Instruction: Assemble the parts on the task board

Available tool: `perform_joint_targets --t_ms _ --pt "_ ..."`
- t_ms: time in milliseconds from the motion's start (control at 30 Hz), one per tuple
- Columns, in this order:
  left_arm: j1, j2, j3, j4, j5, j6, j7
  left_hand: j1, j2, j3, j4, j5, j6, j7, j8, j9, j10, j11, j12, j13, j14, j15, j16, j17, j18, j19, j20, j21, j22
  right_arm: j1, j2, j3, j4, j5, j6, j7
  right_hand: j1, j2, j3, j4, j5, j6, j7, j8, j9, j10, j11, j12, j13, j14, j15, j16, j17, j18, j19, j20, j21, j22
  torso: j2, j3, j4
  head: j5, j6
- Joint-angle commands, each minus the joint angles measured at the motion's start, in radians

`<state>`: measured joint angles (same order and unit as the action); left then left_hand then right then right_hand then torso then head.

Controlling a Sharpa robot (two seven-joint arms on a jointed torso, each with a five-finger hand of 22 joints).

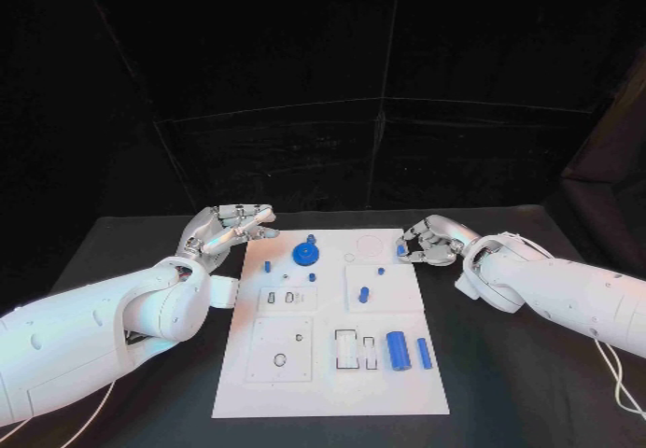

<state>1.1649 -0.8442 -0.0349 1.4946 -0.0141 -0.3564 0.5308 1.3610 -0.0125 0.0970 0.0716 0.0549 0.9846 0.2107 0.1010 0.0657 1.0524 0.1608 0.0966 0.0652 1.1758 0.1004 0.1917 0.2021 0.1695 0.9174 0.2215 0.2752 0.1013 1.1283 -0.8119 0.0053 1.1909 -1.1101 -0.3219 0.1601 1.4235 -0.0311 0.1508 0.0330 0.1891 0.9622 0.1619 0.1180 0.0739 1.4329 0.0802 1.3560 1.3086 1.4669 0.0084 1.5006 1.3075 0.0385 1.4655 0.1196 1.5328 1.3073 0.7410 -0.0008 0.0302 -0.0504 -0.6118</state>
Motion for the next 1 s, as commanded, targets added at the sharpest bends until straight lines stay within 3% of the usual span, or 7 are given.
perform_joint_targets --t_ms 33,600,833,1000 --pt "0.001 0.001 0.001 0.001 -0.005 0.011 0.003 -0.003 0.009 -0.003 -0.006 0.000 0.004 0.000 -0.006 0.000 -0.001 -0.001 -0.005 -0.001 0.001 0.007 -0.006 0.001 0.015 0.003 0.003 -0.005 -0.002 0.001 0.002 0.000 0.001 0.003 0.010 0.006 -0.004 0.012 0.004 -0.006 -0.010 0.012 -0.002 0.004 0.001 0.000 -0.009 0.005 0.056 0.070 -0.008 0.005 0.105 -0.015 0.032 -0.006 -0.001 0.167 0.000 -0.0002 -0.0007 0.000 -0.001" --pt "0.001 0.001 0.001 0.000 -0.005 0.010 0.002 -0.002 0.010 -0.002 -0.007 -0.002 0.004 0.000 -0.007 0.000 -0.002 -0.001 -0.006 -0.001 0.001 0.007 -0.007 0.002 0.015 0.003 0.003 -0.005 -0.002 0.001 0.006 0.000 -0.001 -0.003 -0.003 0.000 -0.017 0.023 0.018 -0.016 -0.027 0.066 -0.020 0.017 0.003 0.007 -0.023 0.012 0.063 0.072 -0.020 0.007 0.110 -0.016 0.036 -0.015 0.001 0.172 0.000 0.0002 -0.0011 0.001 -0.003" --pt "0.001 0.001 0.001 0.001 -0.005 0.010 0.001 -0.002 0.011 -0.002 -0.007 -0.002 0.004 0.000 -0.007 0.000 -0.002 -0.001 -0.006 -0.001 0.001 0.007 -0.007 0.002 0.015 0.003 0.003 -0.006 -0.002 0.001 0.006 0.001 0.009 -0.036 -0.066 -0.034 -0.024 0.051 0.037 -0.016 -0.027 0.111 -0.038 0.032 0.011 0.011 -0.039 0.014 0.066 0.073 -0.033 0.009 0.115 -0.017 0.040 -0.027 0.003 0.178 -0.001 0.0002 -0.0002 0.000 -0.004" --pt "0.001 0.000 0.001 0.002 -0.005 0.009 0.000 -0.002 0.011 -0.002 -0.007 -0.002 0.004 0.000 -0.007 0.000 -0.002 -0.001 -0.006 -0.001 0.001 0.007 -0.007 0.002 0.015 0.003 0.003 -0.006 -0.002 0.001 0.001 0.001 0.037 -0.050 -0.119 -0.046 -0.026 0.057 0.041 -0.017 -0.028 0.117 -0.042 0.034 0.012 0.011 -0.042 0.014 0.066 0.073 -0.036 0.009 0.116 -0.017 0.040 -0.030 0.003 0.178 -0.001 0.0002 -0.0010 0.002 -0.005"
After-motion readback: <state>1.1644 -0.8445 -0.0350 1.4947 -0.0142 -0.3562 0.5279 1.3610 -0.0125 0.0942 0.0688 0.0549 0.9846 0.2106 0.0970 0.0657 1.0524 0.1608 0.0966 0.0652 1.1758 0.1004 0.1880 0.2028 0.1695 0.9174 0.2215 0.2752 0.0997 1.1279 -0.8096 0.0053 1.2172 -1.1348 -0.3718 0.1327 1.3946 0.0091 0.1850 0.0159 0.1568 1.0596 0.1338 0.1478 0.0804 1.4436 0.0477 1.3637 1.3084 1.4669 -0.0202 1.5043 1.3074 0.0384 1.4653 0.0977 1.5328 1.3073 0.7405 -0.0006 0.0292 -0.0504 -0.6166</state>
